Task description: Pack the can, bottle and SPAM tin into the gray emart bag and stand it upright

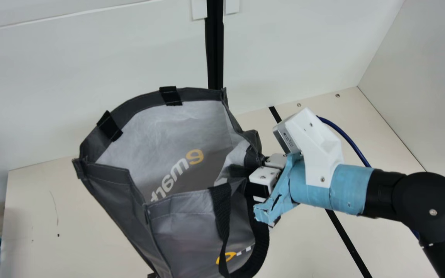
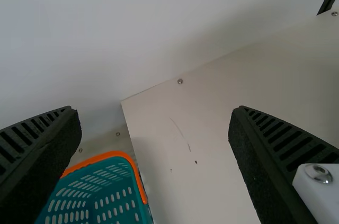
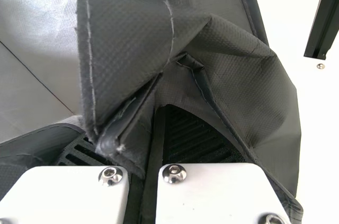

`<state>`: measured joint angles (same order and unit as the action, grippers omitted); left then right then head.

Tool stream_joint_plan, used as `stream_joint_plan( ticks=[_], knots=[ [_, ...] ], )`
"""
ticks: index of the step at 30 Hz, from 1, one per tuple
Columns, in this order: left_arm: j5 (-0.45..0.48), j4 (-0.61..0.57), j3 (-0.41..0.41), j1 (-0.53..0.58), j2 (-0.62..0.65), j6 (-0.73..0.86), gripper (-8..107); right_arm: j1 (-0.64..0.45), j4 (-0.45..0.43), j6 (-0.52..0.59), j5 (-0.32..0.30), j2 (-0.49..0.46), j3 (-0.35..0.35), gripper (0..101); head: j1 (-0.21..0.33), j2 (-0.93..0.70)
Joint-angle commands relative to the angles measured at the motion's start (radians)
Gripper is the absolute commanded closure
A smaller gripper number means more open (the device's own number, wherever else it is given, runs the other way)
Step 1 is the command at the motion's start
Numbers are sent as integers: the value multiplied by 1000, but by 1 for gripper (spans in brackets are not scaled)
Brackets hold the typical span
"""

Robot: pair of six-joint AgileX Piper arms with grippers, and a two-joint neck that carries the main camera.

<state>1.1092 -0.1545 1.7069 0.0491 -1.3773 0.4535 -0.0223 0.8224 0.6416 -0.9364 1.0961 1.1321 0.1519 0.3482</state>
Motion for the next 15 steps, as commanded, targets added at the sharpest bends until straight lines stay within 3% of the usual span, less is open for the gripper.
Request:
stream_joint_plan(
  ticks=[1, 15],
  knots=[
    [0, 0, 0, 0, 0, 0, 9, 10, -9, -17, 1, -15, -4, 101, 23, 1],
    [0, 0, 0, 0, 0, 0, 9, -48, -74, -68, -19, -23, 19, 101, 23, 1]
  ],
)
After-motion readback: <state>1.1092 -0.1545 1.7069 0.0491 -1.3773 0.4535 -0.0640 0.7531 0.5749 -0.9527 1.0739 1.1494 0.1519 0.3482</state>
